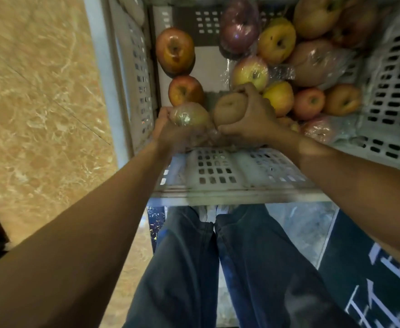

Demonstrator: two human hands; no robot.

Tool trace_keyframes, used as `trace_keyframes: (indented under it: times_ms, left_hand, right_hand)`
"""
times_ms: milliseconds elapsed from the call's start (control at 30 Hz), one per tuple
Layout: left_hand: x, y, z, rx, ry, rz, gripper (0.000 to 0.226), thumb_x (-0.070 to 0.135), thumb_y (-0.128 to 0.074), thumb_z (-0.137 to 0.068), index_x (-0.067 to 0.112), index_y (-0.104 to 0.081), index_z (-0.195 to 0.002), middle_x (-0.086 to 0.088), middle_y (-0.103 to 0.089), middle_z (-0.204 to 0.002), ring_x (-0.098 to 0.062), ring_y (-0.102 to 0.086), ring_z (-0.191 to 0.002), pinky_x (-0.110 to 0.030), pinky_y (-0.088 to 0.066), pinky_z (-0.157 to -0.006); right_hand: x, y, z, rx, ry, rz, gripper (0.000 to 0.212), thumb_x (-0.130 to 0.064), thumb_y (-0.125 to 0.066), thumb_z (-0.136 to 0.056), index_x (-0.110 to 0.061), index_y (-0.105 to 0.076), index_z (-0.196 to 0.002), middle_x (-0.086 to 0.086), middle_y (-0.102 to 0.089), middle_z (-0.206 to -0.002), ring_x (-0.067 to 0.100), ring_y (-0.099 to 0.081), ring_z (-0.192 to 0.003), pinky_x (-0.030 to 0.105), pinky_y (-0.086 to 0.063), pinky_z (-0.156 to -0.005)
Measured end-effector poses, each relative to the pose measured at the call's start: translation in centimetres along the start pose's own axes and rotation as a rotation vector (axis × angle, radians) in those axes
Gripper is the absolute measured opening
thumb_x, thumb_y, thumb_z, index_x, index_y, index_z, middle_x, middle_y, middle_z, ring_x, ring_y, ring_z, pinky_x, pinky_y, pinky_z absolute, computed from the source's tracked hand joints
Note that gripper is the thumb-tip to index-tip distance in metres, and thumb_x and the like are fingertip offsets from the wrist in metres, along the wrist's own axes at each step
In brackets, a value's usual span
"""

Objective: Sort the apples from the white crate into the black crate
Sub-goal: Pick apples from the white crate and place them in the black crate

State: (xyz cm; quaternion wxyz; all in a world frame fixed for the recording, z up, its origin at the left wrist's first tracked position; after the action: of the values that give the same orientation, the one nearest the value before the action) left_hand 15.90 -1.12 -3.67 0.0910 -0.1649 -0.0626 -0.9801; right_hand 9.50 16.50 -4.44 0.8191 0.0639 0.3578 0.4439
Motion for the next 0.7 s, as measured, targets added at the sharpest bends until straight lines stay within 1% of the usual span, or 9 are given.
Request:
trace_keyframes:
  times_ms: [67,100,167,233,267,333,467,600,700]
  left_hand:
    - [1.4,-0.3,2.1,-0.028,0.011,0.087,0.051,0.001,-0.069,-0.078,0.010,-0.039,-0.118,-0.013,-0.050,-0.107,-0.018,-0.056,-0.073,-0.015,-0.046,-0.041]
    - [2.1,-0.4,3.2,-0.055,0.011,0.112,0.057,0.007,-0.071,-0.075,0.008,-0.039,-0.123,-0.013,-0.052,-0.107,-0.017,-0.056,-0.071,-0.016,-0.047,-0.044]
    - [3.3,-0.6,5.2,-0.122,-0.004,0.171,0.081,0.021,-0.075,-0.059,0.005,-0.040,-0.130,-0.015,-0.055,-0.113,-0.024,-0.062,-0.081,-0.027,-0.054,-0.057]
    - [4.4,-0.5,6.9,-0.140,0.010,0.265,0.094,0.021,-0.077,-0.049,0.008,-0.038,-0.133,-0.019,-0.053,-0.123,-0.031,-0.063,-0.094,-0.036,-0.057,-0.060]
    - [4.9,-0.3,7.6,-0.141,0.019,0.289,0.093,0.018,-0.077,-0.048,0.012,-0.037,-0.132,-0.018,-0.051,-0.126,-0.034,-0.062,-0.100,-0.040,-0.059,-0.063]
    - [5.7,-0.1,8.6,-0.141,0.023,0.295,0.083,0.014,-0.077,-0.056,0.020,-0.037,-0.128,-0.014,-0.051,-0.123,-0.034,-0.060,-0.103,-0.042,-0.060,-0.068]
    - [6.3,0.2,10.0,-0.110,0.030,0.267,0.066,0.006,-0.070,-0.077,0.020,-0.036,-0.131,-0.012,-0.050,-0.124,-0.029,-0.060,-0.102,-0.031,-0.059,-0.060]
    - [6.7,0.4,11.3,-0.061,0.024,0.259,0.068,0.005,-0.067,-0.081,0.021,-0.033,-0.137,-0.013,-0.048,-0.128,-0.027,-0.061,-0.095,-0.031,-0.060,-0.060]
    - [6.9,0.7,12.7,-0.072,0.006,0.274,0.070,0.007,-0.066,-0.082,0.021,-0.028,-0.140,-0.011,-0.049,-0.122,-0.026,-0.061,-0.094,-0.030,-0.059,-0.061]
  right_hand:
    - [-0.5,1.3,1.4,0.078,-0.099,-0.220,0.072,-0.023,-0.083,-0.064,-0.016,-0.041,-0.123,-0.007,-0.050,-0.102,0.007,-0.050,-0.091,0.011,-0.043,-0.063]
    - [-0.7,1.9,2.1,0.112,-0.140,-0.326,0.066,-0.019,-0.082,-0.067,-0.016,-0.042,-0.120,-0.010,-0.048,-0.099,0.008,-0.049,-0.094,0.010,-0.043,-0.062]
    - [-1.0,2.9,3.1,0.191,-0.219,-0.484,0.057,-0.017,-0.080,-0.070,-0.020,-0.044,-0.114,-0.009,-0.049,-0.103,0.012,-0.049,-0.100,0.018,-0.049,-0.070]
    - [-1.3,3.9,3.9,0.263,-0.291,-0.590,0.050,-0.020,-0.078,-0.071,-0.023,-0.047,-0.110,0.000,-0.052,-0.116,0.017,-0.053,-0.105,0.033,-0.053,-0.083]
    - [-1.4,4.4,4.3,0.273,-0.315,-0.661,0.046,-0.021,-0.077,-0.072,-0.023,-0.050,-0.110,0.003,-0.055,-0.116,0.019,-0.056,-0.105,0.038,-0.052,-0.088]
    - [-1.7,5.1,5.1,0.257,-0.341,-0.811,0.043,-0.023,-0.075,-0.074,-0.020,-0.055,-0.112,0.003,-0.062,-0.110,0.021,-0.060,-0.102,0.038,-0.052,-0.086]
    - [-2.0,6.1,6.9,0.274,-0.466,-0.926,0.068,-0.040,-0.077,-0.060,-0.019,-0.057,-0.122,0.004,-0.065,-0.115,0.020,-0.062,-0.104,0.033,-0.052,-0.079]
    - [-2.2,6.6,8.6,0.196,-0.542,-1.106,0.052,-0.031,-0.069,-0.080,-0.020,-0.050,-0.127,0.005,-0.058,-0.126,0.022,-0.057,-0.114,0.036,-0.053,-0.080]
    - [-3.1,7.6,10.5,0.128,-0.552,-1.297,0.049,-0.031,-0.064,-0.084,-0.014,-0.049,-0.127,0.011,-0.057,-0.129,0.025,-0.058,-0.114,0.035,-0.053,-0.085]
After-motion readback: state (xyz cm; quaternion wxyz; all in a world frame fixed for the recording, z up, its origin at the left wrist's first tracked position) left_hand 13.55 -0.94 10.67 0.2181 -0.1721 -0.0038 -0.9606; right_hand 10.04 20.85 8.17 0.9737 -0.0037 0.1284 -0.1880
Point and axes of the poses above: each hand's wrist, its own z-axis away from the middle knuckle, its own y-axis out of the back of the hand, x = y × z, the point moved 1 cm from there along -z, towards the middle knuckle
